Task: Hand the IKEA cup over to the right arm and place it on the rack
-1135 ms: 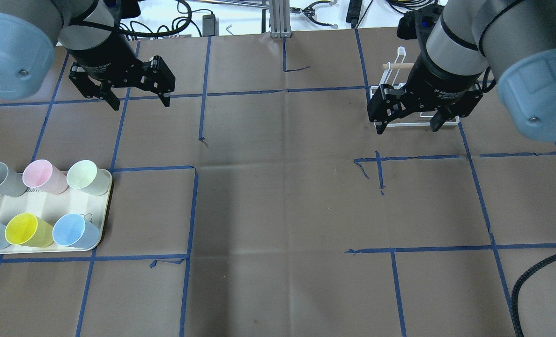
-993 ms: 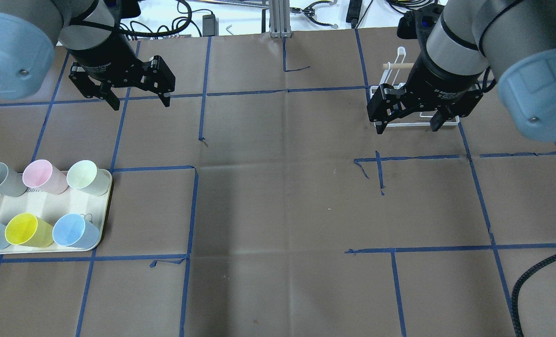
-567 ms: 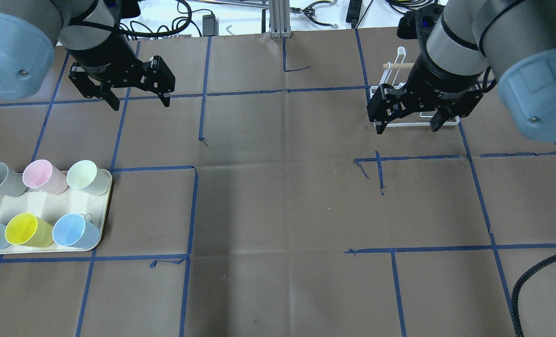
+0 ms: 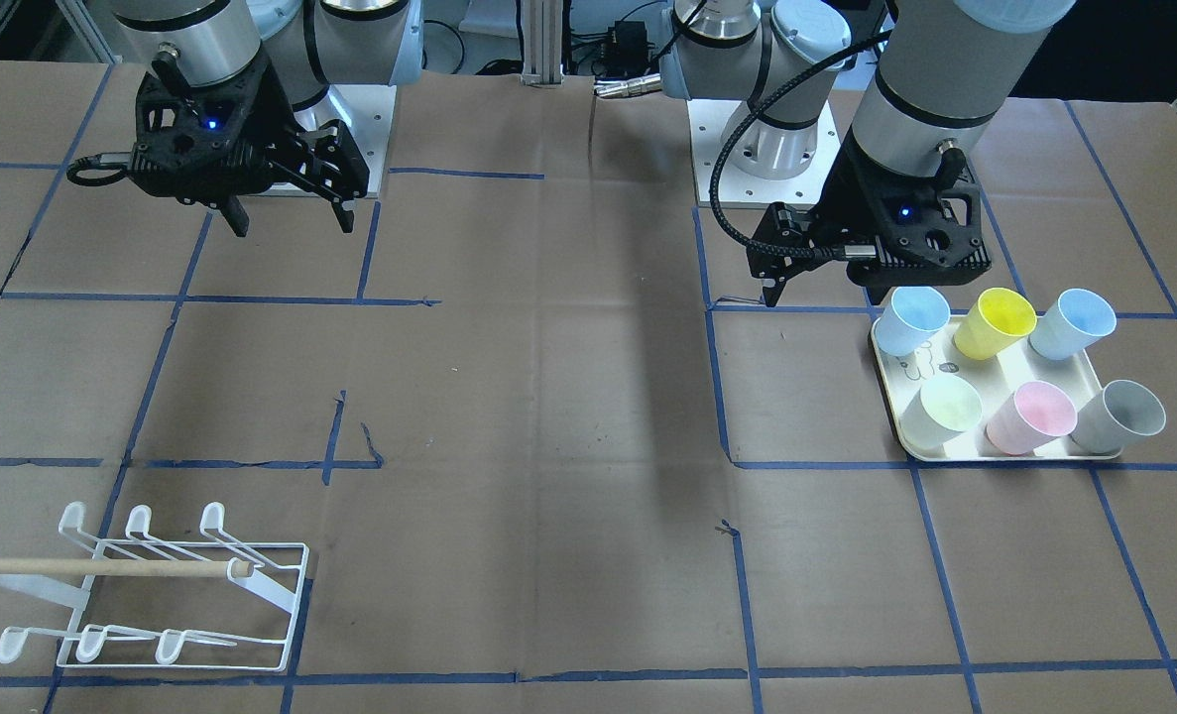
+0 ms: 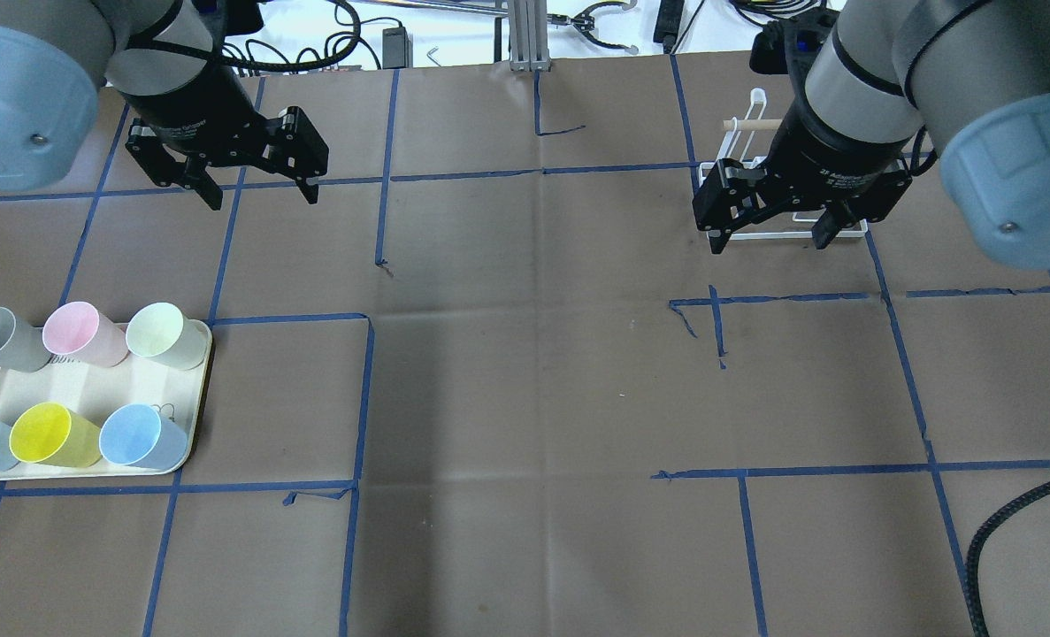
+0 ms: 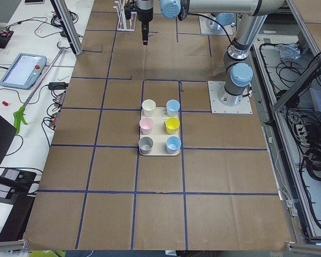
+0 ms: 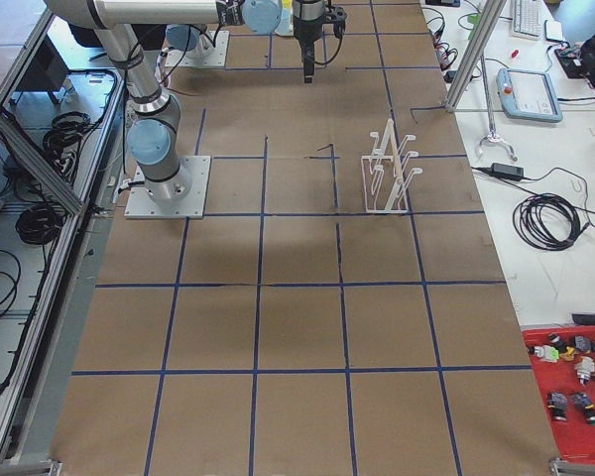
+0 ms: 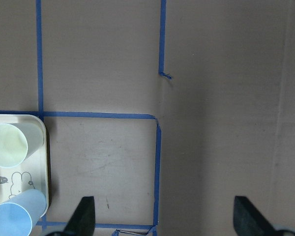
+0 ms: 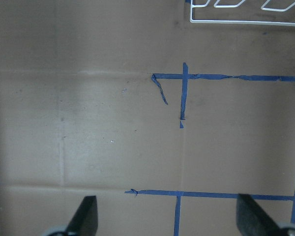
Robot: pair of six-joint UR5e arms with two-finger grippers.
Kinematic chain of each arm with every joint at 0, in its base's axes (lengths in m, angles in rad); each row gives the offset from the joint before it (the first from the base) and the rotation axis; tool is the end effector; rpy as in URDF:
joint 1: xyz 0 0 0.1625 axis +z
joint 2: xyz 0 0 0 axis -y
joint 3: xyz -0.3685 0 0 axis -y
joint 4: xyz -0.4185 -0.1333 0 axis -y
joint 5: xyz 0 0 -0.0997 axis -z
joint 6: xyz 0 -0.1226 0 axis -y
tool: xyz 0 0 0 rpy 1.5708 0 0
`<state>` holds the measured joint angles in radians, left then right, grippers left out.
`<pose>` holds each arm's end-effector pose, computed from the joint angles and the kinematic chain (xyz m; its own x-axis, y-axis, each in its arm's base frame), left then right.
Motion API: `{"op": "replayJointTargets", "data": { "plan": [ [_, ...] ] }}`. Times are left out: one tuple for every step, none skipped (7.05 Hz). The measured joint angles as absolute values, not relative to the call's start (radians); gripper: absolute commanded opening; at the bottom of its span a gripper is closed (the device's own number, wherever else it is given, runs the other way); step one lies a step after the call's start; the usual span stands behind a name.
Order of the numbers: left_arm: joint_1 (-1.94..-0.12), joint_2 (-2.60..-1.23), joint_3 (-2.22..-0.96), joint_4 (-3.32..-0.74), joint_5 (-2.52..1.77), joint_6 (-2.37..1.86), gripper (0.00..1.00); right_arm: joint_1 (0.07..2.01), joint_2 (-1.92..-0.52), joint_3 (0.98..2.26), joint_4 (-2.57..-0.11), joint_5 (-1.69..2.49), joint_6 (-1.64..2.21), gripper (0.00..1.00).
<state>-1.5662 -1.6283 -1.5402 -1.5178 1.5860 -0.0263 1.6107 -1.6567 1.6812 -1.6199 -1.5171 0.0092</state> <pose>-0.1289 -0.5430 0.3992 -0.9994 -0.0313 -0.0145 -0.0309 0.9992 -0.0265 0.1593 -0.4835 0.3995 -0.9980 -0.0320 -0.0539 -0.0307 0.9992 -0.0241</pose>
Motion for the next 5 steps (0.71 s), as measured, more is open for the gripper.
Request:
{"op": "replayJointTargets", "data": {
  "plan": [
    [-1.566, -1.628, -1.541, -1.521, 1.585, -0.026, 1.00, 1.611, -1.657, 1.681, -1.620, -1.517, 0.009, 1.00],
    [-1.565, -1.628, -1.542, -1.522, 1.584, -0.025, 1.00, 1.611, -1.657, 1.681, -1.620, -1.517, 0.009, 1.00],
    [-1.564, -1.629, -1.543, -1.523, 1.583, -0.024, 1.00, 1.611, -1.657, 1.681, -1.620, -1.517, 0.009, 1.00],
    [-1.562, -1.629, -1.544, -1.523, 1.584, -0.020, 1.00, 1.611, -1.657, 1.681, -1.620, -1.517, 0.009, 1.00],
    [-1.555, -1.629, -1.545, -1.523, 1.583, -0.013, 1.00, 1.611, -1.657, 1.680, -1.620, -1.517, 0.008, 1.00]
  ]
}}
